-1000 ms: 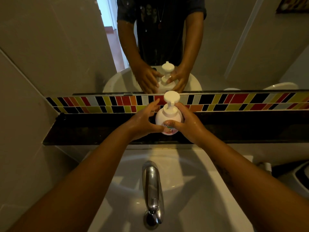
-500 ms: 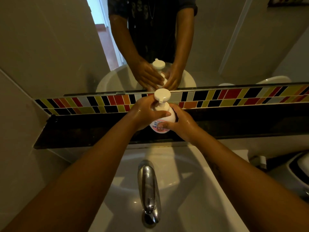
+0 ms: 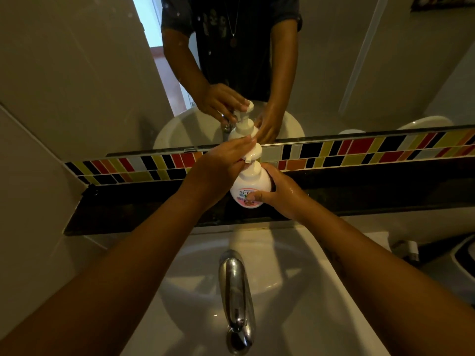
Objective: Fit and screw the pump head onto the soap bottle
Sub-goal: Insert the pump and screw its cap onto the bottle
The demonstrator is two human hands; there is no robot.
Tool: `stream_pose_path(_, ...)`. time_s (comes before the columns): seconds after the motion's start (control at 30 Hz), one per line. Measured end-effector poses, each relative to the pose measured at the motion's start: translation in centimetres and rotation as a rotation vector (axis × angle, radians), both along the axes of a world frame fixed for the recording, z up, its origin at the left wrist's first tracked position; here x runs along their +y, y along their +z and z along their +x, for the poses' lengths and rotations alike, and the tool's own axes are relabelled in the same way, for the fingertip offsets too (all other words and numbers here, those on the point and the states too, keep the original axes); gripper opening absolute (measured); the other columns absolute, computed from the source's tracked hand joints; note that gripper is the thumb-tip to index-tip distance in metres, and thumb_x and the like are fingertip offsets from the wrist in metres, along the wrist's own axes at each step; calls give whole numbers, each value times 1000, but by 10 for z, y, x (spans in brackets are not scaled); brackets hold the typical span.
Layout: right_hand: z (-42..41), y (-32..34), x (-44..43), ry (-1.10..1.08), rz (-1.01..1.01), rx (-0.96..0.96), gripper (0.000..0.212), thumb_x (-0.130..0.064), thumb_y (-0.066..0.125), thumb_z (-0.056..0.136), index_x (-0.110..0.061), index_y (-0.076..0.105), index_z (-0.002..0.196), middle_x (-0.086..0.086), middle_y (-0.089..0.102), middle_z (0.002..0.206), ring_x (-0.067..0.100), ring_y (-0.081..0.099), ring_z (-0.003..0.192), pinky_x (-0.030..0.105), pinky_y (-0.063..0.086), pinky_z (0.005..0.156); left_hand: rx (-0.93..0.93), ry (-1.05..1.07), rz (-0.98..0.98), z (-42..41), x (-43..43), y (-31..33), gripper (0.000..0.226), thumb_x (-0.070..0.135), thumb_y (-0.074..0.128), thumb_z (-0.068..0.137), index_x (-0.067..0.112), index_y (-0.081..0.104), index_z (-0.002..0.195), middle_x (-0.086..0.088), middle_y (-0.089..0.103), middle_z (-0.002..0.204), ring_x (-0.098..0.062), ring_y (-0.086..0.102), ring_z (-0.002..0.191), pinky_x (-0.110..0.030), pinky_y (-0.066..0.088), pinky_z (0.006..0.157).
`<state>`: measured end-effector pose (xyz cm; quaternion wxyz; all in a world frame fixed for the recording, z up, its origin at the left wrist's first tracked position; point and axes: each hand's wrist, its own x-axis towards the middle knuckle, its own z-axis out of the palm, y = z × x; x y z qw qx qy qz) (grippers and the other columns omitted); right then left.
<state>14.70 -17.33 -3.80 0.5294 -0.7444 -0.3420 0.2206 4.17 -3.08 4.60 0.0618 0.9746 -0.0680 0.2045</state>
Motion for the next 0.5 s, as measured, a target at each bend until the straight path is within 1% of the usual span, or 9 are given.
stream_pose_path(0.03, 0, -1, 2, 3, -4, -5, 66, -28, 75, 72, -33, 41, 128, -9, 53, 122, 11, 54, 105, 14, 45, 74, -8, -3, 33, -1, 0, -1, 53, 13, 65, 86, -4, 45, 133, -26, 48, 137, -36, 49, 126, -49, 43, 102)
stream_pose_path(0.1, -1, -2, 5, 3, -10, -10, 66, -29, 75, 73, -33, 40, 129, -8, 53, 124, 12, 54, 106, 16, 45, 77, -39, 20, -32, -3, 1, -1, 51, 7, 66, 85, -5, 48, 130, -28, 52, 132, -40, 54, 119, -51, 46, 97)
stream_pose_path(0.13, -2, -3, 7, 3, -9, -12, 65, -30, 75, 73, -34, 40, 128, -10, 52, 123, 11, 54, 105, 14, 45, 76, -53, 35, -57, -5, 1, -1, 50, 5, 67, 84, -5, 48, 130, -29, 53, 130, -41, 57, 115, -52, 48, 95)
stream_pose_path(0.2, -6, -5, 11, 5, -1, -10, 65, -31, 75, 73, -37, 40, 127, -13, 51, 121, 6, 54, 99, 7, 45, 66, -57, 53, -30, -7, 3, -1, 52, 6, 67, 84, -5, 46, 131, -29, 53, 130, -41, 58, 113, -53, 50, 92)
stream_pose_path(0.27, -8, -7, 16, 5, 15, 0, 65, -32, 75, 72, -38, 40, 127, -14, 51, 120, 4, 54, 98, 6, 45, 65, -58, 69, -31, -9, 8, 0, 53, 8, 67, 85, -5, 46, 131, -29, 53, 130, -41, 58, 114, -53, 50, 92)
stream_pose_path(0.37, -8, -6, 23, 24, 5, 0, 65, -31, 74, 74, -38, 39, 127, -13, 50, 123, 10, 53, 105, 14, 44, 76, -32, 82, -40, -10, 13, 1, 53, 9, 66, 85, -4, 45, 132, -28, 51, 132, -40, 56, 117, -51, 48, 95)
stream_pose_path(0.43, -5, -3, 25, 48, -21, -9, 64, -32, 74, 73, -42, 38, 125, -14, 50, 121, 8, 53, 103, 12, 43, 73, -1, 69, 24, -9, 19, 0, 54, 8, 66, 85, -4, 43, 133, -27, 47, 137, -40, 53, 120, -51, 46, 98)
stream_pose_path(0.47, -3, -1, 27, 60, -32, -7, 64, -32, 74, 73, -43, 38, 125, -15, 50, 120, 6, 53, 100, 10, 44, 69, 7, 53, 36, -9, 23, -1, 56, 7, 66, 85, -4, 42, 134, -27, 45, 139, -41, 51, 122, -50, 45, 99)
stream_pose_path(0.5, -2, 0, 29, 75, -37, 3, 64, -31, 75, 73, -43, 38, 125, -16, 51, 118, 4, 54, 98, 8, 45, 64, -12, 42, -14, -8, 27, -4, 59, 8, 68, 84, -3, 40, 136, -25, 42, 142, -39, 47, 126, -48, 43, 101)
